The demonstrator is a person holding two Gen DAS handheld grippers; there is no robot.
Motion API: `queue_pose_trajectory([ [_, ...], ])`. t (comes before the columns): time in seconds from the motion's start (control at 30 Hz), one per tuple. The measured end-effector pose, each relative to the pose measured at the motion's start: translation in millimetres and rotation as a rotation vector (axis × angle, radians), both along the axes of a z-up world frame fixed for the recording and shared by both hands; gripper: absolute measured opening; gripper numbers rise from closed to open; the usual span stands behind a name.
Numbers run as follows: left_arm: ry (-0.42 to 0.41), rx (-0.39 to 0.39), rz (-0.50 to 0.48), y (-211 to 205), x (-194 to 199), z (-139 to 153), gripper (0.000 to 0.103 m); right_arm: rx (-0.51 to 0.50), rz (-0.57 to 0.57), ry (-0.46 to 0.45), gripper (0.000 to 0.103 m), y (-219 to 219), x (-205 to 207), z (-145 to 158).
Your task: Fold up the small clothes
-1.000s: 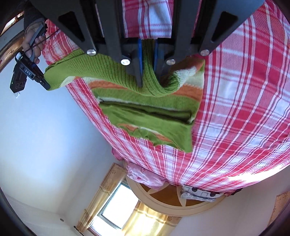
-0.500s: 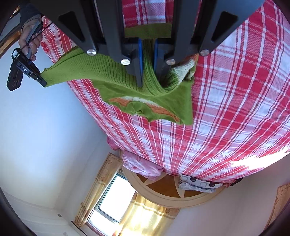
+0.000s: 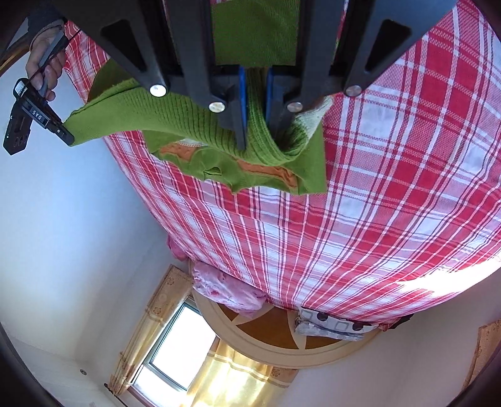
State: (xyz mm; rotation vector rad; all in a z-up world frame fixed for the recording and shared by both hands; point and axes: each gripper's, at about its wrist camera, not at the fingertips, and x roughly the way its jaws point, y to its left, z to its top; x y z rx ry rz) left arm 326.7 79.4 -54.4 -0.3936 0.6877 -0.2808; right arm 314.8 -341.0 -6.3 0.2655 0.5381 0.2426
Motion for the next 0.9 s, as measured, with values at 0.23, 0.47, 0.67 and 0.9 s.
queue_pose_trajectory([
  [0.23, 0.065, 0.047, 0.008, -11.1, 51.1, -20.4, 0.01, 0.012, -0.028, 0.112, 0.004, -7.6, 64.0, -28.9],
  [0.47, 0.167, 0.059, 0.042, -13.9, 101.3, -56.8, 0.016, 0.022, -0.07, 0.25, 0.006, -15.7, 137.5, -77.4],
  [0.67, 0.166, 0.045, 0.087, -2.4, 96.7, -58.6, 0.048, -0.046, -0.134, 0.287, 0.057, -18.2, 156.7, -102.1],
  [0.9, 0.114, 0.088, 0.182, 30.7, 48.5, -49.5, 0.069, -0.057, -0.168, 0.242, 0.057, -29.6, 123.2, -91.1],
])
